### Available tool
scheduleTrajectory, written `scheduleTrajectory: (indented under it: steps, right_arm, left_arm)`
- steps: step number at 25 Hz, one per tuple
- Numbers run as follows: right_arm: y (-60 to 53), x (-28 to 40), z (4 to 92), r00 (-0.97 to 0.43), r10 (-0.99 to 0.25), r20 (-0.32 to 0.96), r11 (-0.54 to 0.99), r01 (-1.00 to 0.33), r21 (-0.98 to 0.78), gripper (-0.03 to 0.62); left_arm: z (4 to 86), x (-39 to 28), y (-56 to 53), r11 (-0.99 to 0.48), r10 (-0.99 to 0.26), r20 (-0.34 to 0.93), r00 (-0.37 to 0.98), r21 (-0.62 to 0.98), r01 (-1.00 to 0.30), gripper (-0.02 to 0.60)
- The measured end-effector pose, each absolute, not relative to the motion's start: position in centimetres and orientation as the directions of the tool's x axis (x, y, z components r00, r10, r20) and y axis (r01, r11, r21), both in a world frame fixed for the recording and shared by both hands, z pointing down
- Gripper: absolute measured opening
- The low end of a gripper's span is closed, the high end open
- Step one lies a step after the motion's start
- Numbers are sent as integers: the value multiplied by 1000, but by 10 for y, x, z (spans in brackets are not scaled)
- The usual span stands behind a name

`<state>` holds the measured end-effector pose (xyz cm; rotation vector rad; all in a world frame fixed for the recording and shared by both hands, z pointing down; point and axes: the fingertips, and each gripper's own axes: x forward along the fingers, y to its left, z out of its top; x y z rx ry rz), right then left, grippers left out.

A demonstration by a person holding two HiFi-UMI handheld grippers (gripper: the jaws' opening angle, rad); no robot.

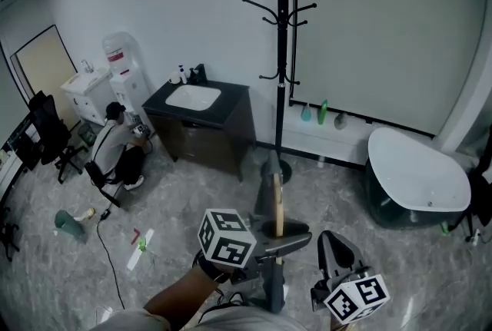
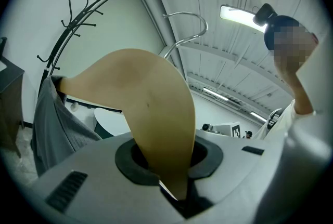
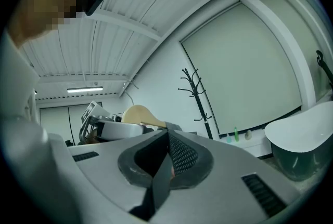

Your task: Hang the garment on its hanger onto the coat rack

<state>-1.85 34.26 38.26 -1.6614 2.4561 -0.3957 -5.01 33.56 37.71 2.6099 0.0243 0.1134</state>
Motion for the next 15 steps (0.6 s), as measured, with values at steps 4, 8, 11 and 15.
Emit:
scheduleTrajectory:
  steps: [4,8,11,15]
  right_arm:
    - [340,1,384,-380,-925,22,356,-884,-303,15]
    - [335,11,385,-387,-922,18,364,-881,-304,15]
    - [327,18,385,-387,-922,15,365,-880,-302,15]
    - [307,26,387,-383,-924,23,358,-882,-306,15]
  left_arm:
    - [379,-33,331,-857,23,79,997,515,-21,77]
    - [377,-21,328,-856,24,74,997,517,-18,78]
    - [377,-13,321,-856,27,69,997,518,-13,78]
    - [378,-5,304,-852,39,61,997,523,1,80]
